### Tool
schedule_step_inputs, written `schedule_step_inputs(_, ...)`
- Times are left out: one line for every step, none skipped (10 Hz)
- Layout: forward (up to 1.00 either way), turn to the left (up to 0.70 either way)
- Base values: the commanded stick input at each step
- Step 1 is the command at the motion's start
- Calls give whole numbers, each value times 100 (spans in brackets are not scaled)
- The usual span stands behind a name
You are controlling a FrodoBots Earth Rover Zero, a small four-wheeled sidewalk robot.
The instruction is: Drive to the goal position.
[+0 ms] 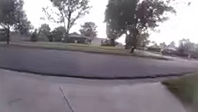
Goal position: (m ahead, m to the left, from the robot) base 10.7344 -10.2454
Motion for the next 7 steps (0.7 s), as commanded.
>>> schedule_step_inputs(70, -35)
schedule_step_inputs(70, -35)
schedule_step_inputs(70, -35)
schedule_step_inputs(70, -35)
schedule_step_inputs(70, -35)
schedule_step_inputs(70, -35)
schedule_step_inputs(70, -24)
